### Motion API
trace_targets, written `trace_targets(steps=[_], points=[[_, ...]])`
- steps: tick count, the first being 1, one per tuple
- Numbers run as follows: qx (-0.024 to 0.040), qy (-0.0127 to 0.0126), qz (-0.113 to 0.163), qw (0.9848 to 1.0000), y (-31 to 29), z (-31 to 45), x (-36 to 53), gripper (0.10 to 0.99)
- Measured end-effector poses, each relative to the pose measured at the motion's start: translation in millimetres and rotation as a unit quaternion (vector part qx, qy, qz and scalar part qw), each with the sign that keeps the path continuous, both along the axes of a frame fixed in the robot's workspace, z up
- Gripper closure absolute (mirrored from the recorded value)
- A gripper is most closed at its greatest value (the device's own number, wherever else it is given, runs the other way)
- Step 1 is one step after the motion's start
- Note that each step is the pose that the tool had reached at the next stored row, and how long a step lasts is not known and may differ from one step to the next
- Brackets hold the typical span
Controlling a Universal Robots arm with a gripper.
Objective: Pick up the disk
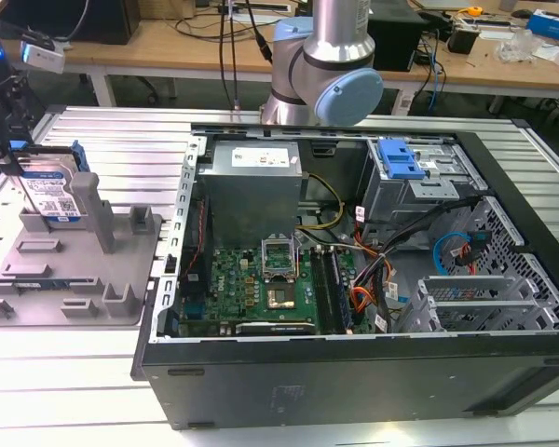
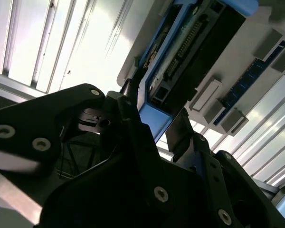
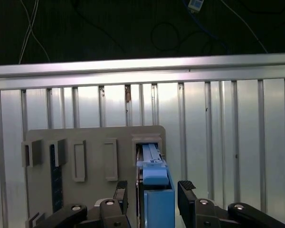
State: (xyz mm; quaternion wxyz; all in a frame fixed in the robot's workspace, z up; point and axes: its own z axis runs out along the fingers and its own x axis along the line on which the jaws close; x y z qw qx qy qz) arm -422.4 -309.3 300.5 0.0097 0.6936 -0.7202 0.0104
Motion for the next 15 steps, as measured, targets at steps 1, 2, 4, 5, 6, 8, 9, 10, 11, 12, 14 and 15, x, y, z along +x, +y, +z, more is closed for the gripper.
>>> trace_targets(steps=[1, 2, 4, 5, 6, 8, 9, 10, 11, 12, 14, 15], points=[[0.0000, 0.0000, 0.000, 1.0000, 0.0, -0.4, 0.0, 0.557], [0.0000, 0.0000, 0.000, 1.0000, 0.0, -0.6, 0.0, 0.557], [0.0000, 0.0000, 0.000, 1.0000, 0.0, -0.9, 0.0, 0.631], [0.0000, 0.0000, 0.000, 1.0000, 0.0, -1.1, 0.1, 0.631], [0.0000, 0.0000, 0.000, 1.0000, 0.0, -1.2, 0.2, 0.631], [0.0000, 0.0000, 0.000, 1.0000, 0.0, -1.5, 0.2, 0.631], [0.0000, -0.0001, 0.000, 1.0000, 0.0, -1.7, 0.2, 0.631], [0.0000, -0.0001, 0.000, 1.0000, 0.1, -1.9, 0.2, 0.631], [0.0000, -0.0001, 0.000, 1.0000, 0.1, -2.0, 0.3, 0.631], [0.0000, -0.0001, 0.000, 1.0000, 0.1, -2.0, 0.3, 0.631], [0.0000, -0.0001, 0.000, 1.0000, 0.4, -2.3, 0.2, 0.631], [0.0000, 0.0000, 0.000, 1.0000, 0.5, -2.3, 0.2, 0.631]])
